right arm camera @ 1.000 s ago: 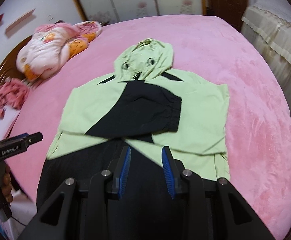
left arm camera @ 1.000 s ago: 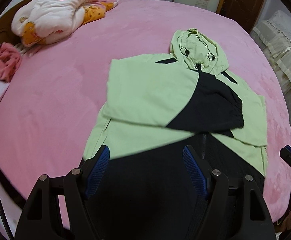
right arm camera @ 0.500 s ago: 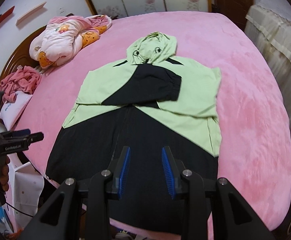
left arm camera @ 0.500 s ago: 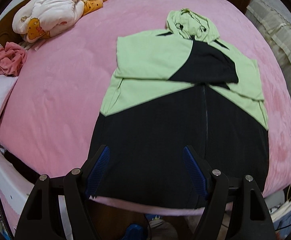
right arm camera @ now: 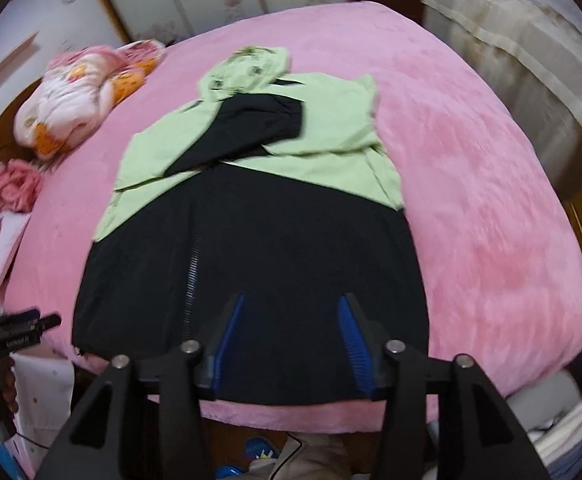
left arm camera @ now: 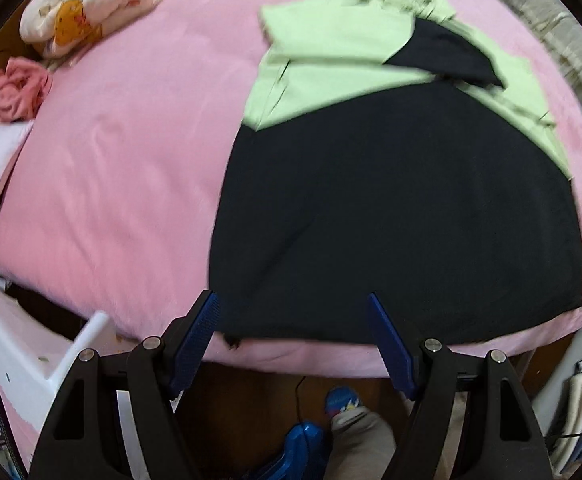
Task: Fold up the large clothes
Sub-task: 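Lower both grippers to the black jacket hem, then grasp the black hem corners with both grippers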
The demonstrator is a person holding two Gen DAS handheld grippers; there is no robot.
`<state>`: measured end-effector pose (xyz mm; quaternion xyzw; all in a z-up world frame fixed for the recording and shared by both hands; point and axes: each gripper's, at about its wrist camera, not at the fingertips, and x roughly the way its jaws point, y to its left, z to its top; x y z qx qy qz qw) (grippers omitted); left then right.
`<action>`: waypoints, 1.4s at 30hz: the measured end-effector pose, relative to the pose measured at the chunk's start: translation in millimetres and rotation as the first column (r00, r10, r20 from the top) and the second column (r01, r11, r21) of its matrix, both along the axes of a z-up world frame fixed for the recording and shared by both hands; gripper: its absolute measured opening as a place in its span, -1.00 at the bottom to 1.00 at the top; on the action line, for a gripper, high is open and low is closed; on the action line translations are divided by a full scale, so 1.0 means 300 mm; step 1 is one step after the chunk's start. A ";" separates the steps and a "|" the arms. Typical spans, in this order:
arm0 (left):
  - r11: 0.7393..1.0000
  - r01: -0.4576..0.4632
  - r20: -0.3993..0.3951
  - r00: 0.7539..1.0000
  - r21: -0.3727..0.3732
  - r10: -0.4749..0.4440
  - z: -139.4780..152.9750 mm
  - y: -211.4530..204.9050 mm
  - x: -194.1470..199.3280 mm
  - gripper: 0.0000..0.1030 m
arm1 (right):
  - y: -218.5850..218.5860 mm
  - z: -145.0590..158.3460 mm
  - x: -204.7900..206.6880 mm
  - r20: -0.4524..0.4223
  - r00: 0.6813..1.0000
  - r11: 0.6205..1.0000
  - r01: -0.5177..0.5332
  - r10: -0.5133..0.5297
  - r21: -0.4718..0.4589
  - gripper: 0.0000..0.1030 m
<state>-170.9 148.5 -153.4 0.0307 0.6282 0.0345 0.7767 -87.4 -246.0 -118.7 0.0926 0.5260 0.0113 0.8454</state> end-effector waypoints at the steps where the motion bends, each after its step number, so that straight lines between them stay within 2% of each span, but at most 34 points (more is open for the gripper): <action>1: 1.000 -0.010 -0.018 1.000 -0.008 0.009 -0.029 0.027 -0.009 0.44 | -0.015 -0.021 -0.013 -0.012 1.000 1.000 0.022 -0.022 0.012 -0.03; 4: 0.999 -0.041 -0.042 0.998 -0.033 0.040 -0.089 0.086 -0.022 0.44 | -0.074 -0.091 -0.064 -0.050 0.995 0.995 0.093 -0.091 0.038 -0.03; 10: 0.991 -0.105 -0.058 0.993 -0.079 0.101 -0.189 0.175 -0.015 0.44 | -0.138 -0.214 -0.132 -0.110 0.985 0.991 0.132 -0.130 0.009 -0.03; 18: 0.988 -0.120 -0.058 0.992 -0.096 0.114 -0.315 0.235 0.020 0.44 | -0.249 -0.348 -0.122 -0.144 0.974 0.984 0.172 -0.176 -0.039 -0.03; 24: 0.977 -0.141 -0.033 0.990 -0.160 0.137 -0.351 0.279 0.023 0.58 | -0.355 -0.449 -0.094 -0.169 0.959 0.971 0.236 -0.227 0.032 -0.03; 32: 0.969 -0.129 -0.015 0.992 -0.209 0.128 -0.386 0.275 0.016 0.87 | -0.359 -0.494 -0.073 -0.161 0.970 0.977 0.196 -0.181 0.087 0.00; 35: 0.965 -0.120 -0.006 0.993 -0.231 0.122 -0.412 0.278 -0.023 0.87 | -0.345 -0.486 -0.071 -0.155 0.978 0.977 0.163 -0.141 0.139 0.00; 38: 0.965 -0.084 0.010 0.996 -0.250 0.089 -0.417 0.285 -0.034 0.78 | -0.321 -0.467 -0.062 -0.138 0.988 0.977 0.097 -0.071 0.192 -0.02; 42: 0.966 -0.062 0.007 0.998 -0.250 0.066 -0.425 0.291 -0.040 0.81 | -0.287 -0.483 -0.019 -0.149 0.988 0.983 0.054 -0.028 0.173 -0.03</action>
